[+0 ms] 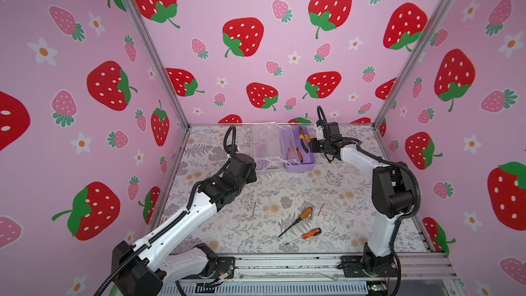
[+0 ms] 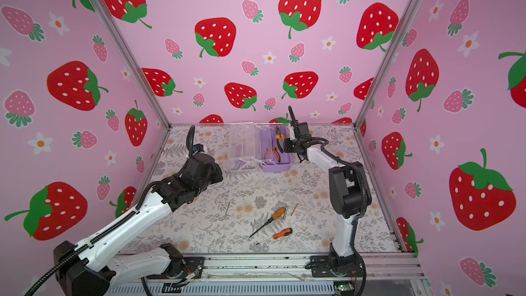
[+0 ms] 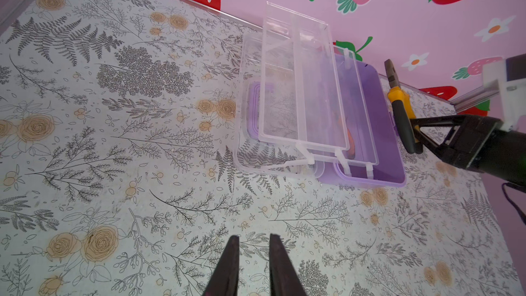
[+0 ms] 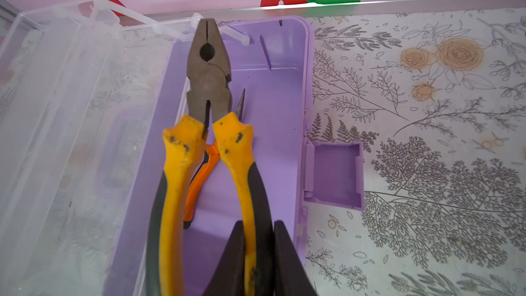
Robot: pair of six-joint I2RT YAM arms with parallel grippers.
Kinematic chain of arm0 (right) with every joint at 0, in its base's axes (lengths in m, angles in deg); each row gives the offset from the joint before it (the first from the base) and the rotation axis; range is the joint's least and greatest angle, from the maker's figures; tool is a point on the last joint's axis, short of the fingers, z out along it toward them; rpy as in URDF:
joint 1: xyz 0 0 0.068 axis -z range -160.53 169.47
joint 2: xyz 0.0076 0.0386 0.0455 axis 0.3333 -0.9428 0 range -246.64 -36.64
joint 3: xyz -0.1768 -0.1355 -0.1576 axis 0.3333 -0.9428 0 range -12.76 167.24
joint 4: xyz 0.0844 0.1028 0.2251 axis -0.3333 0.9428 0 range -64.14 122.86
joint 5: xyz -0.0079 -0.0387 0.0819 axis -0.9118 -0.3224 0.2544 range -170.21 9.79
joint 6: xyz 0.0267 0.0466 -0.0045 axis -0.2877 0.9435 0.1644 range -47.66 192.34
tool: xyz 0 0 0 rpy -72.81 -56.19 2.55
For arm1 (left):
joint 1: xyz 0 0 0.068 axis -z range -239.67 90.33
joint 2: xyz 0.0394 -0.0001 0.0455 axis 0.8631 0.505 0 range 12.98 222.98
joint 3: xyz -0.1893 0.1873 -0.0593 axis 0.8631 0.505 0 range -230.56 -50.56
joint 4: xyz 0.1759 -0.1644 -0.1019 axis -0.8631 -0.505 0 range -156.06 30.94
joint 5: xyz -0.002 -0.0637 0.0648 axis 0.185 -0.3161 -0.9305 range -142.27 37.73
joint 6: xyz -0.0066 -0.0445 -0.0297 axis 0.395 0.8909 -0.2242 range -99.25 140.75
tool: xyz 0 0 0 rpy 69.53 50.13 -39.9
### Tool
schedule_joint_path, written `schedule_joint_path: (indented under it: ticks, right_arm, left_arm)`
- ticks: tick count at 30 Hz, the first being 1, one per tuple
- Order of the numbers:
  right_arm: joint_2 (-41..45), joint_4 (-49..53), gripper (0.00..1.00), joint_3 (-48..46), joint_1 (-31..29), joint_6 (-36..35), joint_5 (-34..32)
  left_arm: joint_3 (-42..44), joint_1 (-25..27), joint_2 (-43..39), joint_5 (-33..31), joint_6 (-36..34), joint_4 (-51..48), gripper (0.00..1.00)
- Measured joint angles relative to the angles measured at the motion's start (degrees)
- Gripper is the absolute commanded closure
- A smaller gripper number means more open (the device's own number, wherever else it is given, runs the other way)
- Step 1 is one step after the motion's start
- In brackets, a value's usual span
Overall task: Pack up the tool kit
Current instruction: 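Lift the yellow pliers into the lavender box with the right gripper while the left withdraws, then release the pliers and move both grippers toward the yellow-handled screwdriver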
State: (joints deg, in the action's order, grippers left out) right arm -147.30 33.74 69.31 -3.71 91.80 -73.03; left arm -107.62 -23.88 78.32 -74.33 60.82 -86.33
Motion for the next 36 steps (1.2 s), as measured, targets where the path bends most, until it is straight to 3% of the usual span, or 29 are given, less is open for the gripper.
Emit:
schedule_joint_path:
  ticks: [12, 24, 36]
  right_arm:
    - [-6.4, -1.3, 1.0, 1.1, -1.3, 2.7, -4.7]
    - [-17.0, 2.5, 1.0, 12.7, -4.8, 6.6, -16.5]
    - [-20.1, 3.4, 0.66, 16.6, -5.1, 8.9, -18.1]
  left_arm:
    - [-0.2, -0.4, 3.7, 0.3, 0.2, 0.2, 0.76]
    - [0.0, -2.8, 3.3, 1.8, 0.2, 0.3, 0.75]
    - [1.1, -5.0, 2.1, 4.7, 0.6, 0.0, 0.75]
